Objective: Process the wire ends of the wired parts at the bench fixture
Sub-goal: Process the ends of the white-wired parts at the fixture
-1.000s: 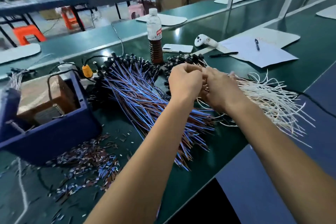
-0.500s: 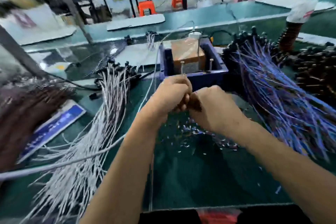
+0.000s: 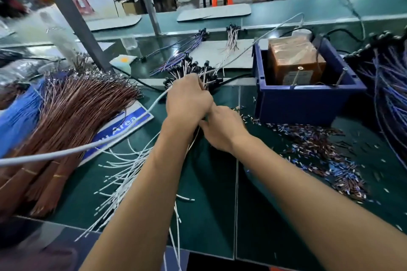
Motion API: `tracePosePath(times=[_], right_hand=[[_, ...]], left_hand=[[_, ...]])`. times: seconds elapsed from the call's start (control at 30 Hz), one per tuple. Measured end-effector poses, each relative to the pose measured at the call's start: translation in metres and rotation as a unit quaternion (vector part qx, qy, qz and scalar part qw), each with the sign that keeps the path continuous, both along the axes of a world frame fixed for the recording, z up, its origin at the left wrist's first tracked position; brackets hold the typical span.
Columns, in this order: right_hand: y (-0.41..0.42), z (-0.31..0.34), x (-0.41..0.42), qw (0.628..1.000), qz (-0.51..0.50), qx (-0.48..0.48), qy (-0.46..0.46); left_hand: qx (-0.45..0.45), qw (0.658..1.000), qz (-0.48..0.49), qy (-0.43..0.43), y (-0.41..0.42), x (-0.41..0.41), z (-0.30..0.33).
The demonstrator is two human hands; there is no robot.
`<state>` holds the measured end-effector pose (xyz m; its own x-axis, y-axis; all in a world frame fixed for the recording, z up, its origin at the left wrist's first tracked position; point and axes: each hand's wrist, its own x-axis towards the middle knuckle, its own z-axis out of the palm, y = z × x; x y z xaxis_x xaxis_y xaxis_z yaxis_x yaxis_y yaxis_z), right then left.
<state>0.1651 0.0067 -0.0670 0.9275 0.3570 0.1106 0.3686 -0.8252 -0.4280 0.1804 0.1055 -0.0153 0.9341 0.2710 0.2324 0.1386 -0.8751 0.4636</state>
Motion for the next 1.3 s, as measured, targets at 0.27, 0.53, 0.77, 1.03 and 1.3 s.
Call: tracePosePath(times=[0.27, 0.53, 0.77, 1.03, 1.3], right_hand=[[0.008, 0.007, -0.002, 0.992, 0.010, -0.124, -0.008], [-0.002, 0.010, 0.001, 0.998, -0.012, 0.031, 0.060], [-0.013, 0.014, -0.012, 0.968, -0.047, 0.222, 0.105], [-0.059, 0.032, -0.039, 0.863, -0.004, 0.432, 0.263], [-0.150, 0.061, -0.053, 0.935, 0.015, 0.248, 0.252]], left_hand=[[0.169, 0.985, 0.027, 0.013, -0.010, 0.050, -0.009], [0.007, 0.999, 0.040, 0.012, -0.021, 0.059, 0.007], [-0.545, 0.833, 0.025, 0.090, -0.045, 0.055, 0.016], [-0.794, 0.584, -0.009, 0.165, -0.040, 0.038, 0.038], [-0.710, 0.658, -0.023, 0.250, -0.055, 0.022, 0.013]])
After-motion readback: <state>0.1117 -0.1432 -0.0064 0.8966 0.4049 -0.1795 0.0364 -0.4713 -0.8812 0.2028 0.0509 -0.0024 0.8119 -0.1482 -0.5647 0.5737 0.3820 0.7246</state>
